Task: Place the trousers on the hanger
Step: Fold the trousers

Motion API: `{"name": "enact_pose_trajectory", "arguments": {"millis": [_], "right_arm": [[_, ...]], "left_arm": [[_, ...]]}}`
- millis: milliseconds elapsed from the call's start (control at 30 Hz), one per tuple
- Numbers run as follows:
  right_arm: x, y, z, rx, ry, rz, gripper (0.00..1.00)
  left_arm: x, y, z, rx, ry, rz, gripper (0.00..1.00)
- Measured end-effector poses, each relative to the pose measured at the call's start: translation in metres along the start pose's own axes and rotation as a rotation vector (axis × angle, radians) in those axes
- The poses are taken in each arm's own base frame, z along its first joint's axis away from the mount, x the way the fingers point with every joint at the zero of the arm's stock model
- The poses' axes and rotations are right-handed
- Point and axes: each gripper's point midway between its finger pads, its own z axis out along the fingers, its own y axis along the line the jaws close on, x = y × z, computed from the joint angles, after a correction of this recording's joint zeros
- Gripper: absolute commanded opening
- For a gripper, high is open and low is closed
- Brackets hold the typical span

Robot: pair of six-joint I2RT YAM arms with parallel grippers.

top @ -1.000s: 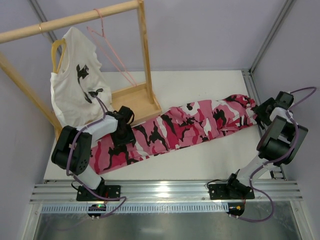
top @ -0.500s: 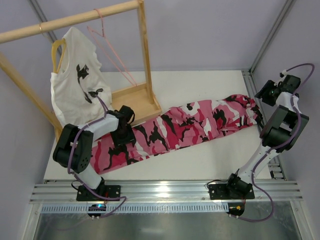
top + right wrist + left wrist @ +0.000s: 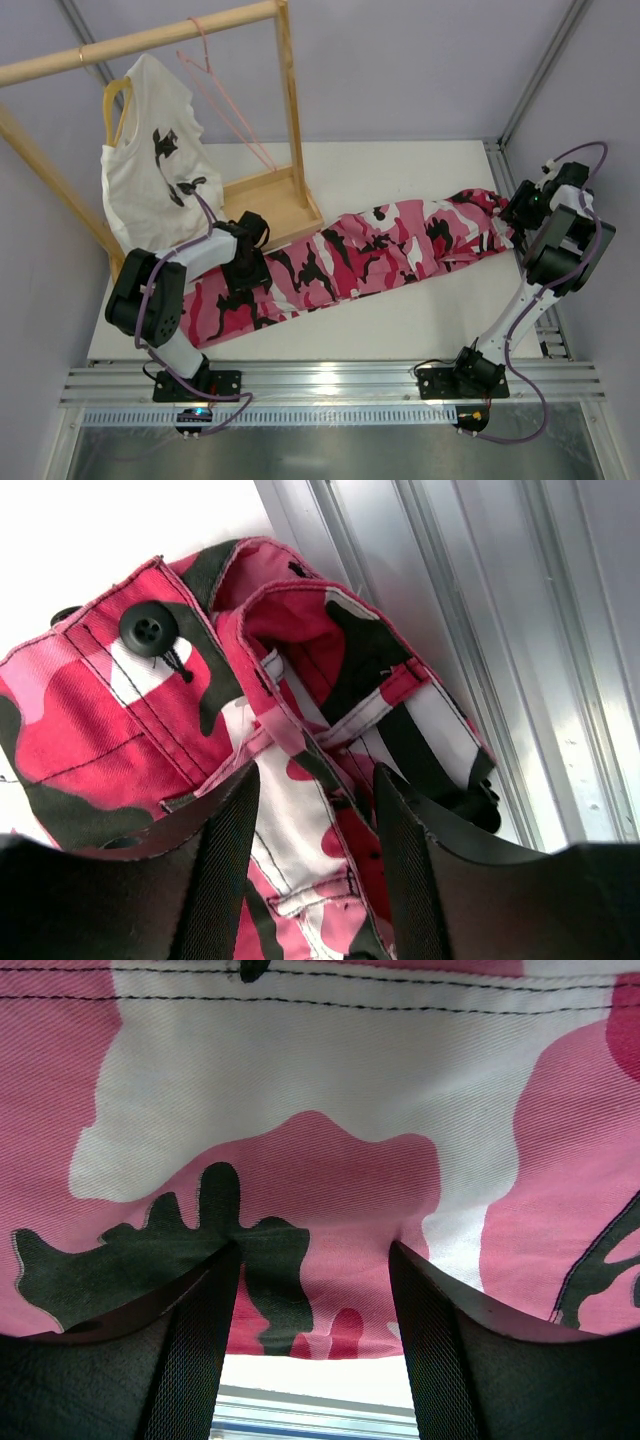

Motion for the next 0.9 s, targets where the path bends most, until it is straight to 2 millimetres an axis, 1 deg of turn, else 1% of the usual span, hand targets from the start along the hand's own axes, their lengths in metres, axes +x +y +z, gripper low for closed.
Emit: {"name": "enact_pose_trajectory", "arguments": {"millis": [133, 200, 233, 267, 333, 467, 567, 733, 900], "right_arm": [[0.005, -0.002, -0.005, 0.021, 0.028, 0.007, 0.54], [0.009, -0.002, -0.005, 0.023, 0.041, 0.012, 0.52], [0.010, -0.002, -0.006, 0.023, 0.046, 0.014, 0.46], [0.011, -0.002, -0.006, 0.023, 0.051, 0.013, 0.28], [0.012, -0.003, -0.006, 0.025, 0.055, 0.008, 0.04], [0.006, -0.010, -0.008, 0.074, 0.038, 0.009, 0.04], [-0.007, -0.016, -0.010, 0.123, 0.001, -0.001, 0.04], [-0.033, -0.019, -0.009, 0.199, -0.085, -0.063, 0.04], [-0.054, -0.030, -0.009, 0.301, -0.164, -0.122, 0.04]], "left_arm": [[0.001, 0.001, 0.001, -0.002, 0.002, 0.000, 0.63], [0.001, 0.001, 0.001, -0.002, 0.003, 0.000, 0.63], [0.002, 0.001, 0.001, -0.002, 0.002, 0.000, 0.63], [0.002, 0.002, 0.001, -0.001, 0.000, 0.000, 0.62], [0.002, 0.002, 0.001, 0.001, -0.005, -0.001, 0.63], [0.001, 0.003, 0.001, -0.001, -0.007, -0.002, 0.65], [0.001, 0.003, 0.001, -0.006, -0.010, -0.002, 0.65], [0.001, 0.003, 0.002, -0.010, -0.009, -0.004, 0.65], [0.001, 0.003, 0.002, -0.013, -0.007, -0.004, 0.65]]}}
